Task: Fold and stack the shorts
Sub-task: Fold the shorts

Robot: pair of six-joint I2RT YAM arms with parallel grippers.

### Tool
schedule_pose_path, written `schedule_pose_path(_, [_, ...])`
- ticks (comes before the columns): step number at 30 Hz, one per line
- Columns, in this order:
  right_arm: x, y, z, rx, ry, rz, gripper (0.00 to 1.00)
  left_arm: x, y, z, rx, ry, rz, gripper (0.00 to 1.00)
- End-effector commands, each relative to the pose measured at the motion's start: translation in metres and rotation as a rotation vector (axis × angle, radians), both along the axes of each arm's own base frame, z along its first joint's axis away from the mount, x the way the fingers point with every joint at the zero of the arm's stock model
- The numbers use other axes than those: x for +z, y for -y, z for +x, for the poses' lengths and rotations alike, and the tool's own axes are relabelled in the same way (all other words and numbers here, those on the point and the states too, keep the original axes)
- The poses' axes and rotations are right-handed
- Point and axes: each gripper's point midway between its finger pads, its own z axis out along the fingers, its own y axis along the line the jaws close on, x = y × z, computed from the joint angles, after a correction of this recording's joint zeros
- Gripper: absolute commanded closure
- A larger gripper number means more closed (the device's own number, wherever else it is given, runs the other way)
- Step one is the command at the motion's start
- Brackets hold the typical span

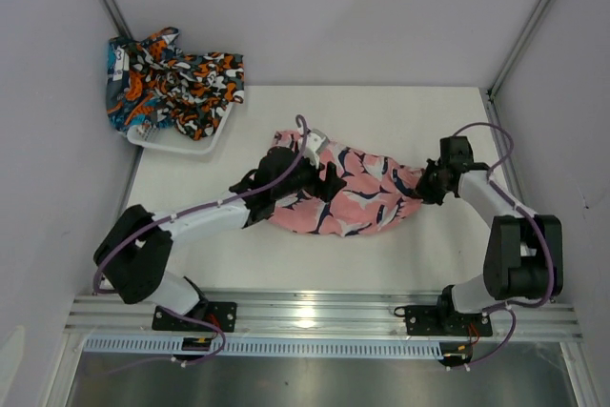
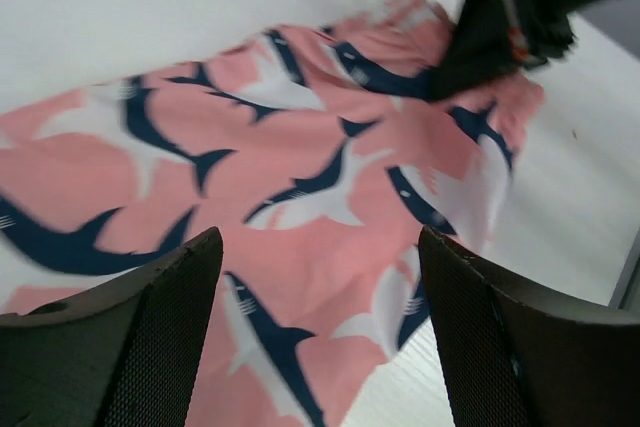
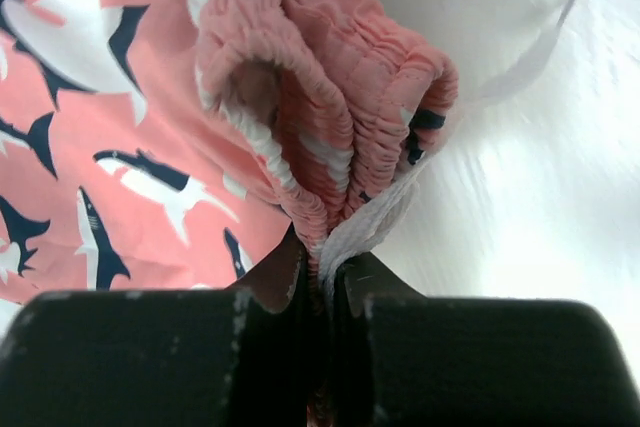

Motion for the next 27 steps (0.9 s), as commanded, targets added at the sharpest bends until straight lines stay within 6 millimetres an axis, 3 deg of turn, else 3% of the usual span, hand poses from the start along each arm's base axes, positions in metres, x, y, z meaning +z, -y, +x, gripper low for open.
schedule_pose_path(1, [0.027,0.019,-0.029,0.046,-0.001,-0.119,1.0,0.016,-0.032,0.027,0.206,-0.071,-0.023,0.18])
schedule_pose_path(3, [0.03,0.015,-0.04,0.06,-0.006,-0.102,1.0,0.014,-0.037,0.038,0.229,-0.096,-0.044,0.18])
schedule_pose_path(9, [0.042,0.005,-0.05,0.066,0.016,-0.077,1.0,0.01,0.004,0.056,0.183,-0.18,-0.21,0.21])
schedule_pose_path(10, [0.044,0.005,-0.05,0.066,0.017,-0.08,1.0,-0.005,0.012,0.06,0.174,-0.21,-0.222,0.23])
schedule_pose_path(14, [0.058,0.009,-0.047,0.072,0.024,-0.135,1.0,-0.019,0.048,0.067,0.139,-0.247,-0.205,0.36])
schedule_pose_path(15, [0.061,0.01,-0.046,0.073,0.028,-0.159,1.0,-0.027,0.051,0.069,0.147,-0.257,-0.18,0.44])
schedule_pose_path(17, [0.074,0.011,-0.04,0.078,0.057,-0.171,1.0,-0.054,0.057,0.073,0.175,-0.309,-0.105,0.48])
schedule_pose_path(22, [0.085,0.011,-0.035,0.09,0.073,-0.182,1.0,-0.06,0.077,0.078,0.131,-0.36,-0.143,0.64])
schedule_pose_path(26, [0.088,0.011,-0.031,0.102,0.074,-0.197,1.0,-0.071,0.09,0.083,0.131,-0.425,-0.171,0.66])
schedule_pose_path(27, [0.088,0.011,-0.03,0.101,0.071,-0.2,1.0,-0.092,0.089,0.082,0.149,-0.465,-0.146,0.66])
